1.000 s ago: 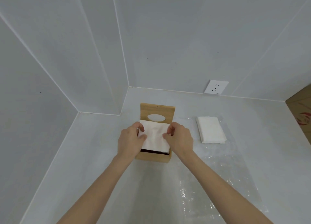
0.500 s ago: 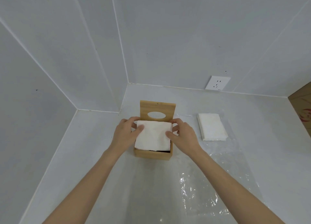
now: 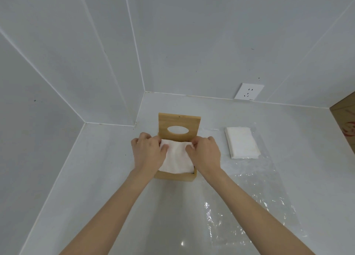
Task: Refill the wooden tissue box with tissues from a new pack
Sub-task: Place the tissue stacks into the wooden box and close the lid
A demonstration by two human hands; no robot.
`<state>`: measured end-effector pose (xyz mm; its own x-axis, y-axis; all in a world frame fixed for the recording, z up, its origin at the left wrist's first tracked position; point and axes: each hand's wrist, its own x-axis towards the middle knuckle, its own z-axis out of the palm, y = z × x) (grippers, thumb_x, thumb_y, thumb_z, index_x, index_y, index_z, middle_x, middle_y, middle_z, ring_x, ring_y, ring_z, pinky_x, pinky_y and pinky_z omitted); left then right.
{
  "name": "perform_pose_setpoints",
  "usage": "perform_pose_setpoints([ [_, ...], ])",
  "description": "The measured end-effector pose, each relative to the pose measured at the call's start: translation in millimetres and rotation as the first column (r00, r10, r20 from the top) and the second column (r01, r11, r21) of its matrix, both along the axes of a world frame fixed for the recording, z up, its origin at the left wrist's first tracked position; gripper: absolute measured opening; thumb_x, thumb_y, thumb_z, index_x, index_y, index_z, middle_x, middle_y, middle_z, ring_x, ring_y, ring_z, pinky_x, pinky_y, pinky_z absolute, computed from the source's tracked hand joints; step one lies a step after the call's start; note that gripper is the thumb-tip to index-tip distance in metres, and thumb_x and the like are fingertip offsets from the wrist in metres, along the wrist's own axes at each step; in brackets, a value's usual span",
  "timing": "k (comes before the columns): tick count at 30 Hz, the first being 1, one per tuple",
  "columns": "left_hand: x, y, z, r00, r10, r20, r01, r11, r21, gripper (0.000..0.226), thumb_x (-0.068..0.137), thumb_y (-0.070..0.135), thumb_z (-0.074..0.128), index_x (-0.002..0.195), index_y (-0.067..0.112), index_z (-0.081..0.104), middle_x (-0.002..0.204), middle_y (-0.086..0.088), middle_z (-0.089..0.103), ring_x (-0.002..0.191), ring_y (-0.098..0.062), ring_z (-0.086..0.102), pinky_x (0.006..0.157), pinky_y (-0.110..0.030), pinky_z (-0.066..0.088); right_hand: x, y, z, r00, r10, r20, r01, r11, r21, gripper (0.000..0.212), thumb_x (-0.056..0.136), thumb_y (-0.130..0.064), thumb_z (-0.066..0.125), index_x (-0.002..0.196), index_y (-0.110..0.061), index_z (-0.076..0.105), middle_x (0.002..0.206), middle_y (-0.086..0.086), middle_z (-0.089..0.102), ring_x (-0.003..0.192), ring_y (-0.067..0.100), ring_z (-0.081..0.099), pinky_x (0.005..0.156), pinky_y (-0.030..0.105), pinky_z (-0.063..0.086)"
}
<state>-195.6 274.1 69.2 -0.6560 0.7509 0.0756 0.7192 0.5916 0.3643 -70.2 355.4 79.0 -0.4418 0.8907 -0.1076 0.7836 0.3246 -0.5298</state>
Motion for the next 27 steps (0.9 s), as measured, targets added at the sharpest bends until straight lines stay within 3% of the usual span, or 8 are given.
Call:
perform_pose_setpoints([
  [3,4.7,2.5,-6.1,0.988,-0.12,-0.092,0.111,0.989,-0.098,0.023,0.083,0.026,0.054,0.077,0.008,0.068,0.077,-0.007,0.067,0.104,-0.019,0.051,0.085,-0.033,0.018,-5.6,-3.7,-3.7,0.966,0.133,0.222,-0.172,0.97,0.169,0.029,0.08,-0.01,0.047,0.053,-0.01,0.035,0.074,0.01,0.062,0.079,0.023,0.037,0.063,0.03,0.026],
  [5,6.4,4.6,-10.6,0.98,-0.176,-0.089,0.158,0.972,-0.174,0.02,0.082,0.02,0.052,0.076,0.009,0.067,0.067,-0.002,0.059,0.106,-0.019,0.048,0.089,-0.033,0.014,-9.0,-6.1,-7.9,0.939,0.188,0.287,-0.247,0.951,0.185,0.037,0.078,-0.004,0.046,0.051,-0.014,0.023,0.08,0.011,0.065,0.078,0.021,0.031,0.065,0.031,0.022],
  [9,7.0,10.3,-14.2,0.968,-0.207,-0.142,0.165,0.95,-0.264,0.018,0.081,0.02,0.052,0.067,0.015,0.062,0.05,0.009,0.025,0.104,-0.017,0.045,0.097,-0.034,0.004,-11.2,-6.7,-15.9,0.921,0.221,0.321,-0.296,0.933,0.207,0.02,0.078,0.002,0.046,0.072,-0.014,0.036,0.088,0.012,0.066,0.093,0.028,0.047,0.063,0.032,0.025],
  [12,9.2,12.4,-13.8,0.953,-0.244,-0.179,0.174,0.926,-0.335,0.02,0.081,0.016,0.052,0.061,0.02,0.048,0.052,0.005,0.037,0.104,-0.02,0.043,0.104,-0.037,0.006,-12.4,-5.9,-18.3,0.9,0.239,0.364,-0.325,0.925,0.197,0.023,0.075,0.006,0.049,0.091,-0.01,0.047,0.089,0.012,0.067,0.1,0.028,0.048,0.061,0.032,0.028],
  [15,10.4,9.9,-9.4,0.935,-0.3,-0.19,0.204,0.891,-0.406,0.02,0.076,0.016,0.057,0.062,0.021,0.045,0.058,0.005,0.05,0.105,-0.021,0.045,0.107,-0.04,0.022,-12.7,-4.4,-19.5,0.879,0.255,0.402,-0.352,0.917,0.187,0.025,0.074,0.006,0.052,0.091,-0.01,0.045,0.089,0.011,0.069,0.102,0.028,0.048,0.06,0.031,0.029],
  [19,9.7,1.4,-6.0,0.865,-0.365,-0.345,0.215,0.89,-0.403,0.021,0.047,0.023,0.077,0.057,0.023,0.059,0.059,0.009,0.061,0.081,-0.017,0.061,0.081,-0.033,0.039,-13.6,-1.9,-20.3,0.859,0.261,0.44,-0.376,0.905,0.197,0.026,0.074,0.007,0.053,0.095,-0.008,0.05,0.089,0.009,0.067,0.102,0.027,0.048,0.06,0.031,0.029],
  [23,5.7,-0.8,-5.8,0.877,-0.335,-0.345,0.248,0.929,-0.274,0.029,0.038,0.01,0.081,0.058,0.02,0.062,0.06,0.006,0.06,0.068,-0.018,0.061,0.059,-0.028,0.049,-11.6,-3.2,-15.8,0.863,0.258,0.435,-0.366,0.912,0.186,0.024,0.072,0.006,0.054,0.09,-0.009,0.054,0.088,0.007,0.066,0.1,0.027,0.049,0.061,0.031,0.029],
  [27,9.8,6.0,-3.9,0.84,-0.492,-0.229,0.467,0.87,-0.157,0.026,0.044,0.001,0.082,0.059,0.012,0.064,0.057,-0.002,0.062,0.056,-0.022,0.06,0.05,-0.025,0.045,-8.5,-14.0,-2.3,0.803,0.305,0.512,-0.52,0.78,0.35,0.021,0.033,-0.013,0.07,0.047,-0.023,0.058,0.045,-0.011,0.056,0.062,0.012,0.06,0.048,0.02,0.036],
])
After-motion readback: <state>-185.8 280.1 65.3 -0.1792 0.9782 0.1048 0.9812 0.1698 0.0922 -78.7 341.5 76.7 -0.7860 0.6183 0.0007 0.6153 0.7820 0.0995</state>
